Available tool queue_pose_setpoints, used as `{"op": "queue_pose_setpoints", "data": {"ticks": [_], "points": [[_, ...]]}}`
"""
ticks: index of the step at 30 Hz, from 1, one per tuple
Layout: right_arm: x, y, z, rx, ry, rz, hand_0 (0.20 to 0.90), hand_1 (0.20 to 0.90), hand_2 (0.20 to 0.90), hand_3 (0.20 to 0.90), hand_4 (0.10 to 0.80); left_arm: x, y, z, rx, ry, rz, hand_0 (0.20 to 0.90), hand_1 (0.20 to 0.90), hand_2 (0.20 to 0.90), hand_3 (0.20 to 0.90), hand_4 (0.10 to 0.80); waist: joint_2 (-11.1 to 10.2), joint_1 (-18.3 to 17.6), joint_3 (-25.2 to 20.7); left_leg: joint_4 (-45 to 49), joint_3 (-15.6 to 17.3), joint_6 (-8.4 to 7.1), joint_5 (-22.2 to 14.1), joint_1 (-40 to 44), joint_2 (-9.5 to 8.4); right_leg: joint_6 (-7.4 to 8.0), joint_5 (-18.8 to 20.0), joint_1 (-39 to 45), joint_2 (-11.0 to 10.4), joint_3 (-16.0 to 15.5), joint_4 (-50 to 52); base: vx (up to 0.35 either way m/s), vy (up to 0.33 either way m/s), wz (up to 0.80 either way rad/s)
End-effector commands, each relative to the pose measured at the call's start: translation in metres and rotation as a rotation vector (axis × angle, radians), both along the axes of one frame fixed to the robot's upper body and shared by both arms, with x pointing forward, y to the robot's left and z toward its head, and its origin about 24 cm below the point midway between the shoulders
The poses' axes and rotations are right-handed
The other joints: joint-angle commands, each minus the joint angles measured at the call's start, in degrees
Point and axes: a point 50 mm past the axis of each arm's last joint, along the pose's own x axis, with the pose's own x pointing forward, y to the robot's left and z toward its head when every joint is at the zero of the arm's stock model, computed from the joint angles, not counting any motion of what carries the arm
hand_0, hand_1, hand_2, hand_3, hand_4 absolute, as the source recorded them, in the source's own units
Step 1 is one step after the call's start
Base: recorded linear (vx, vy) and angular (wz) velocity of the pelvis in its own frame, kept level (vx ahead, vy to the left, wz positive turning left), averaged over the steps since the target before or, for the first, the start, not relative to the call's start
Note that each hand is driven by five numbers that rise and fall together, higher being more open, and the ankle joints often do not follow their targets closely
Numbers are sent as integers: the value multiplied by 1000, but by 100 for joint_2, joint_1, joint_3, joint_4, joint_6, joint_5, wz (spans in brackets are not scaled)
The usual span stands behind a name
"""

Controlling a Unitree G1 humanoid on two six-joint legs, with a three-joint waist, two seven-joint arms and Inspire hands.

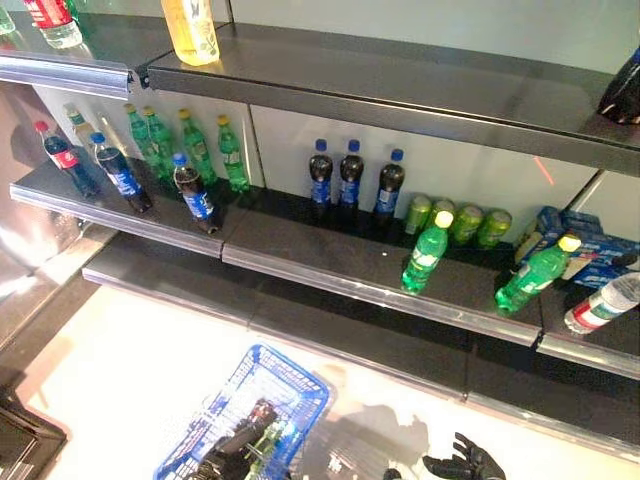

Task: Pick up the drink and place into the basket.

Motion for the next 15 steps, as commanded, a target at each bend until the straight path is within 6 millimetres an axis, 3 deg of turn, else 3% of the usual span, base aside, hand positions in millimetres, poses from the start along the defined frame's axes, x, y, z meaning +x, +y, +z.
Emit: {"op": "queue_pose_setpoints", "data": {"ticks": [1, 9, 15], "points": [[34, -25, 18, -69, -117, -22, 900, 900, 900, 900, 800, 53, 13, 26, 53, -255, -98, 300, 300, 300, 200, 100, 287, 80, -56, 2, -29, -12, -196, -96, 75, 63, -88, -177, 7, -135, 235, 28, -32, -6], [31, -27, 18, -64, -97, 8, 900, 900, 900, 900, 800, 59, 8, 29, 45, -288, -110, 300, 300, 300, 200, 100, 346, -14, 67, 2, 18, -51, -167, -236, 76, 78, 15, -302, 55, -51, 100, 40, -1, -2], [72, -24, 32, -61, -218, 29, 900, 900, 900, 900, 800, 105, -6, 50, 40, -434, -124, 300, 300, 300, 200, 100, 376, -76, 688, 2, -66, -46, 84, -1060, 65, 4, 234, -1228, 174, 118, 168, -249, -30, -1]]}}
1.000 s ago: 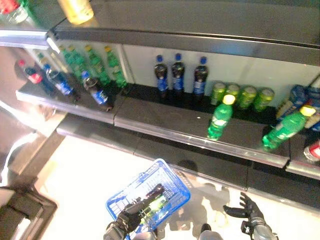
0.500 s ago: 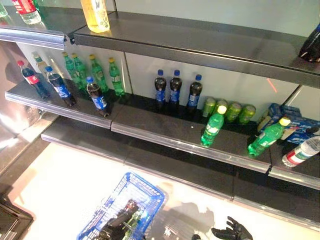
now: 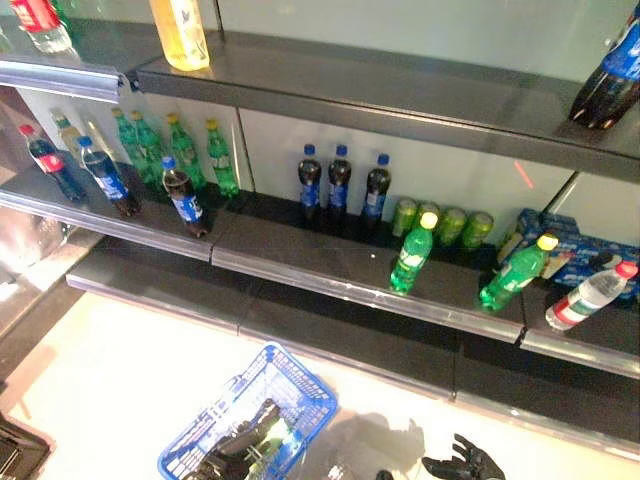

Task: Pick up the drink and place into the basket.

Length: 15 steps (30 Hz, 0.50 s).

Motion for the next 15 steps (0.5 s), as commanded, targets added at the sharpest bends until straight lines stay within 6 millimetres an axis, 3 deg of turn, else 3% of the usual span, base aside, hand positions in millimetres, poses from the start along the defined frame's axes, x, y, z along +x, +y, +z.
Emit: {"op": "queue_pose_setpoints", "data": {"ticks": [1, 8, 15], "points": [[64, -23, 32, -52, -216, 1, 900, 900, 900, 900, 800, 82, 1, 45, -3, -370, -17, 300, 300, 300, 200, 100, 275, -6, 934, -8, -167, -24, -155, -231, -10, 58, -73, -370, 130, 15, 214, -228, -31, -1], [81, -20, 42, -54, -289, 48, 900, 900, 900, 900, 800, 98, 0, 55, 2, -415, -42, 300, 300, 300, 200, 100, 232, -11, 1346, 128, -333, -32, 6, -634, -10, -51, -193, -860, 214, 126, 608, -101, -29, -9], [108, -18, 60, -72, -408, 99, 900, 900, 900, 900, 800, 117, -4, 69, -4, -489, -41, 300, 300, 300, 200, 100, 242, -26, 1672, 1758, -575, 0, -429, -1591, -101, -193, -609, -1667, -78, 98, 1907, -143, -11, -1]]}}
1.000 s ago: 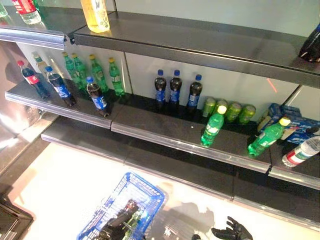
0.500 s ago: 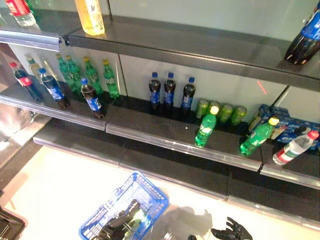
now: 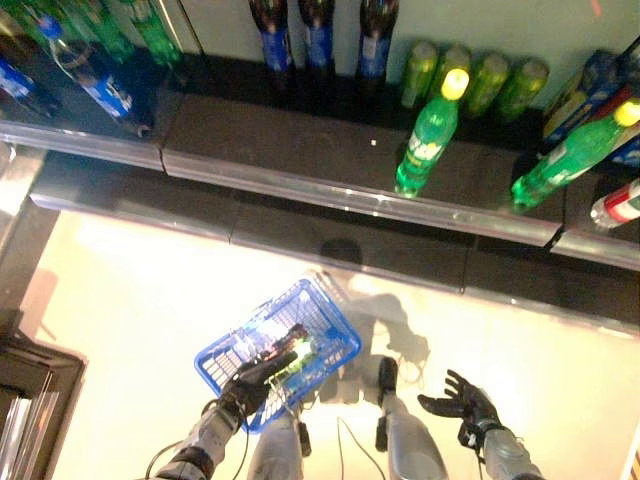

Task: Pick up the drink and place into the basket.

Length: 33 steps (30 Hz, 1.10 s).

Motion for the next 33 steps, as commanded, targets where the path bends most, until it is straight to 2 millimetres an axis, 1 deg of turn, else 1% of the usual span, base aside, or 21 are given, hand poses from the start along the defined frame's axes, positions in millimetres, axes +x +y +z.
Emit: {"op": "queue_pose_setpoints", "data": {"ticks": [1, 2, 3, 4, 5, 6, 8, 13, 15, 16, 17, 20, 21, 22, 23, 24, 26, 28, 29, 31, 33], "points": [[26, -4, 25, -50, -172, 67, 900, 900, 900, 900, 800, 16, 14, 23, -8, -194, 14, 300, 300, 300, 200, 100, -102, 117, -162, 1749, -384, 99, -783, -868, -217, -23, -954, -876, -296, -78, 1936, -82, -16, 12], [28, -3, 27, -51, -185, 73, 900, 900, 900, 900, 800, 17, 13, 24, -9, -199, 11, 300, 300, 300, 200, 100, -101, 124, -164, 1818, -389, 100, -810, -925, -214, -26, -977, -924, -309, -85, 1995, -117, -31, 14], [35, 0, 33, -71, -228, 100, 900, 900, 900, 900, 800, 17, 10, 25, -12, -211, 1, 300, 300, 300, 200, 100, -92, 161, -126, 2055, -438, 101, -915, -1031, -208, -46, -1066, -999, -348, -84, 2198, -61, -20, 10], [36, 1, 34, -76, -236, 107, 900, 900, 900, 900, 800, 17, 10, 26, -14, -213, 0, 300, 300, 300, 200, 100, -89, 162, -136, 2063, -444, 103, -910, -1055, -208, -48, -1064, -1021, -355, -90, 2212, -73, -16, 11], [42, 4, 39, -90, -270, 127, 900, 900, 900, 900, 800, 17, 9, 26, -17, -219, -4, 300, 300, 300, 200, 100, -83, 184, -116, 2187, -445, 110, -980, -1102, -202, -56, -1125, -1077, -374, -80, 2346, -88, -13, 12], [55, 11, 52, -111, -338, 167, 900, 900, 900, 900, 800, 18, 8, 28, -16, -228, -11, 300, 300, 300, 200, 100, -95, 204, -95, 2358, -464, 116, -1053, -1193, -199, -60, -1166, -1156, -396, -74, 2469, -90, -13, 12], [62, 18, 60, -135, -382, 207, 900, 900, 900, 900, 800, 18, 7, 29, -15, -230, -16, 300, 300, 300, 200, 100, -104, 220, -87, 2446, -466, 117, -1086, -1248, -190, -62, -1193, -1201, -413, -77, 2546, -70, -8, 10], [84, 49, 100, -235, -588, 409, 900, 900, 900, 900, 800, 14, 11, 28, 1, -221, -20, 300, 300, 300, 200, 100, -164, 275, -87, 2642, -474, 144, -1130, -1346, -155, -36, -1237, -1281, -465, -99, 2774, -34, -22, 9], [90, 57, 115, -269, -655, 468, 900, 900, 900, 900, 800, 13, 13, 29, 7, -222, -21, 300, 300, 300, 200, 100, -185, 282, -68, 2678, -483, 156, -1133, -1366, -158, -19, -1231, -1292, -466, -94, 2798, -24, -25, 4], [94, 64, 127, -292, -704, 504, 900, 900, 900, 900, 800, 13, 14, 30, 11, -224, -25, 300, 300, 300, 200, 100, -196, 295, -57, 2667, -492, 168, -1117, -1368, -169, -8, -1219, -1293, -463, -102, 2795, 0, 0, 0], [95, 66, 133, -316, -730, 531, 900, 900, 900, 900, 800, 13, 14, 30, 13, -224, -26, 300, 300, 300, 200, 100, -199, 299, -49, 2661, -493, 169, -1112, -1365, -174, -3, -1215, -1288, -457, -104, 2788, -12, -23, 5], [102, 76, 161, -371, -849, 597, 900, 900, 900, 900, 800, 11, 15, 31, 21, -229, -32, 300, 300, 300, 200, 100, -202, 326, 1, 2622, -500, 175, -1083, -1357, -199, 39, -1185, -1272, -447, -98, 2744, -17, -14, 7], [104, 78, 167, -381, -873, 609, 900, 900, 900, 900, 800, 11, 15, 31, 23, -231, -32, 300, 300, 300, 200, 100, -203, 332, 10, 2599, -503, 179, -1067, -1350, -203, 47, -1180, -1266, -442, -95, 2733, -22, -12, 7], [106, 80, 182, -400, -930, 628, 900, 900, 900, 900, 800, 10, 17, 32, 24, -234, -28, 300, 300, 300, 200, 100, -203, 341, 33, 2569, -501, 171, -1045, -1347, -207, 65, -1175, -1246, -433, -98, 2700, -14, -7, 5], [106, 80, 182, -400, -930, 628, 900, 900, 900, 900, 800, 10, 17, 32, 24, -234, -28, 300, 300, 300, 200, 100, -202, 341, 34, 2569, -502, 171, -1045, -1346, -207, 65, -1175, -1245, -433, -99, 2699, -13, -3, 5], [109, 81, 197, -417, -983, 638, 900, 900, 900, 900, 800, 10, 18, 32, 20, -236, -20, 300, 300, 300, 200, 100, -200, 342, 51, 2555, -504, 162, -1027, -1342, -208, 72, -1171, -1220, -420, -93, 2669, -6, 5, 4], [110, 82, 215, -446, -1063, 641, 900, 900, 900, 900, 800, 9, 20, 32, 19, -237, -20, 300, 300, 300, 200, 100, -201, 334, 79, 2569, -513, 151, -1022, -1336, -194, 69, -1178, -1179, -403, -69, 2648, -1, 3, 2], [109, 82, 231, -458, -1127, 625, 900, 900, 900, 900, 800, 7, 19, 30, 17, -234, -18, 300, 300, 300, 200, 100, -202, 317, 90, 2567, -512, 127, -1019, -1297, -180, 63, -1180, -1093, -383, -51, 2590, 25, 2, 4], [108, 81, 235, -463, -1147, 619, 900, 900, 900, 900, 800, 6, 19, 30, 16, -233, -16, 300, 300, 300, 200, 100, -203, 312, 95, 2571, -509, 122, -1021, -1286, -173, 60, -1181, -1070, -380, -47, 2577, 43, 5, 7], [104, 77, 251, -474, -1224, 586, 900, 900, 900, 900, 800, 3, 22, 28, 15, -229, -11, 300, 300, 300, 200, 100, -206, 291, 118, 2602, -500, 96, -1008, -1245, -146, 60, -1190, -977, -376, -30, 2537, 61, 8, 6], [100, 72, 261, -457, -1277, 549, 900, 900, 900, 900, 800, 0, 24, 27, 16, -226, -10, 300, 300, 300, 200, 100, -209, 280, 141, 2620, -489, 87, -991, -1198, -120, 51, -1204, -900, -364, -21, 2520, 64, 0, 1]]}}
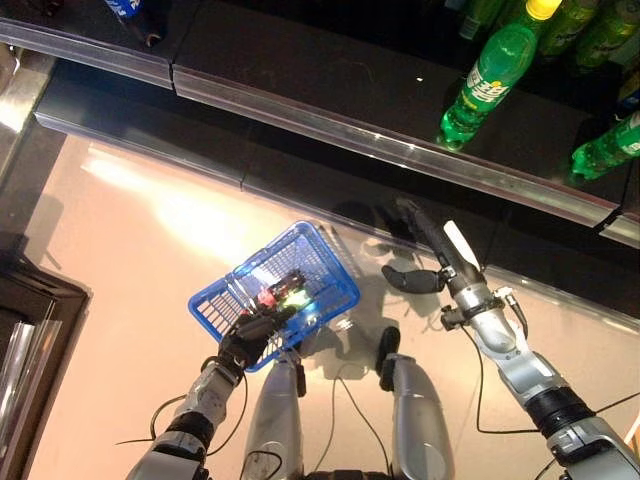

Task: Pick up the drink and place into the basket.

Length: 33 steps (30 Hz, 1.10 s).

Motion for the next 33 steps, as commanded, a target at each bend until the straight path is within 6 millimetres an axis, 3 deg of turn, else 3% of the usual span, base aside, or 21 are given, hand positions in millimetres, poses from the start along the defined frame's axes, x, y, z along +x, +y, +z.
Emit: {"op": "queue_pose_setpoints", "data": {"ticks": [1, 10, 17, 26, 33], "points": [[-11, -1, 63, 128, -326, 54, 900, 900, 900, 900, 800, -28, 16, -3, -3, -66, -29, 300, 300, 300, 200, 100, -111, 39, -324, 676, 48, 135, -271, -80, -65, 190, 118, 361, 13, 124, -308, 48, -5, -1], [-27, -28, 87, 350, -468, 2, 900, 900, 900, 900, 800, -45, 21, -12, 0, -25, -21, 300, 300, 300, 200, 100, -78, 42, -247, 794, 59, 52, -114, 72, 45, 152, 73, 749, 35, 65, -410, 80, -4, -3], [-36, -47, 84, 447, -485, -40, 900, 900, 900, 900, 800, -64, 28, -25, 15, 52, 6, 300, 300, 300, 200, 100, -34, 41, -240, 929, 60, -18, 24, 129, 94, 121, 61, 1077, 26, 17, -507, 102, 2, -2], [-53, -65, 68, 485, -418, -101, 900, 900, 900, 900, 800, -126, 45, -57, 56, 300, 44, 300, 300, 300, 200, 100, 14, 101, -448, 962, 98, -120, 210, 456, 126, 151, 144, 1751, -38, -63, -690, 206, 5, -1], [-62, -70, 53, 484, -322, -133, 900, 900, 900, 900, 800, -168, 45, -71, 62, 427, 24, 300, 300, 300, 200, 100, 79, 193, -740, 658, 146, -172, 320, 1030, 96, 256, 256, 2272, -76, -85, -869, 244, 27, 1]]}}
